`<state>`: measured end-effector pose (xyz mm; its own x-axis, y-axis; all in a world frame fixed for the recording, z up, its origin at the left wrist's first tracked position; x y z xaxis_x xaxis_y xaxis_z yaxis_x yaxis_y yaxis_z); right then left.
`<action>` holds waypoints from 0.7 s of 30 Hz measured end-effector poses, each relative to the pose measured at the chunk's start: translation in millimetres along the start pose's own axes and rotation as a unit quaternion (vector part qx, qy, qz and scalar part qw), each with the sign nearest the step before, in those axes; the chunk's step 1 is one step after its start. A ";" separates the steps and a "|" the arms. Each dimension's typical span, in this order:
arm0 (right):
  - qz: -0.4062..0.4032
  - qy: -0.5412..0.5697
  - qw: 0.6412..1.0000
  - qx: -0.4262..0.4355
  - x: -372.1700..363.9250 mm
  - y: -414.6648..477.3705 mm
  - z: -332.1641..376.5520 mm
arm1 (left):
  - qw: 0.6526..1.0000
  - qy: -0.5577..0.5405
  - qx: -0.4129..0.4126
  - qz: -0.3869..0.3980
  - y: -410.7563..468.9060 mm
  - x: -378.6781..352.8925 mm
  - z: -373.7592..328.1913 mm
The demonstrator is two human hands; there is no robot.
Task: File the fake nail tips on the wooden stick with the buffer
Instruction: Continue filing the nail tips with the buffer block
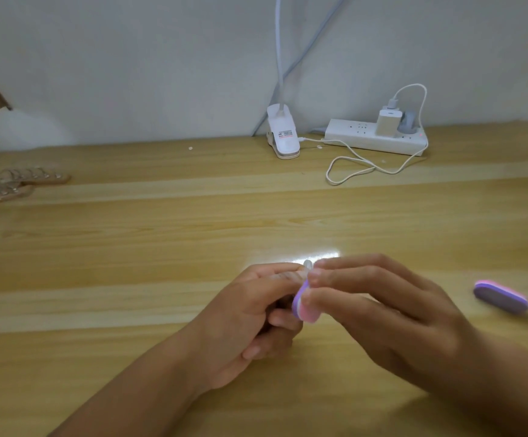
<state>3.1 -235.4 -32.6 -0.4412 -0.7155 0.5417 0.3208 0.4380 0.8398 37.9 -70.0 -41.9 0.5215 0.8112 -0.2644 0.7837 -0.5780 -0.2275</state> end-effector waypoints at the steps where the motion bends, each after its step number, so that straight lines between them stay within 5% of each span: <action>1: 0.006 -0.001 1.000 0.003 1.0 0.2 -1.7 | 1.000 0.002 -0.002 0.000 -0.2 0.6 -0.1; 17: 0.011 0.018 1.000 -0.012 -0.3 2.4 -1.7 | 1.000 0.016 -0.013 -0.009 0.3 0.4 1.1; 21: 0.004 0.012 0.997 -0.079 5.8 4.3 -17.9 | 0.997 0.054 -0.050 -0.021 1.2 1.1 -0.1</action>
<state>16.9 -247.4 -26.5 -0.4174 -0.7261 0.5465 0.4529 0.3552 0.8178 39.4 -69.8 -42.4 0.5163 0.8427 -0.1529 0.8326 -0.5357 -0.1409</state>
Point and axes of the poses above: each hand's wrist, its own y-axis towards the middle knuckle, its own x-axis out of the back of the hand, z = x × y, the point moved 3 cm from there along y, towards the middle knuckle, and after that the axes turned 8 degrees about -z, right-handed, at the moved point
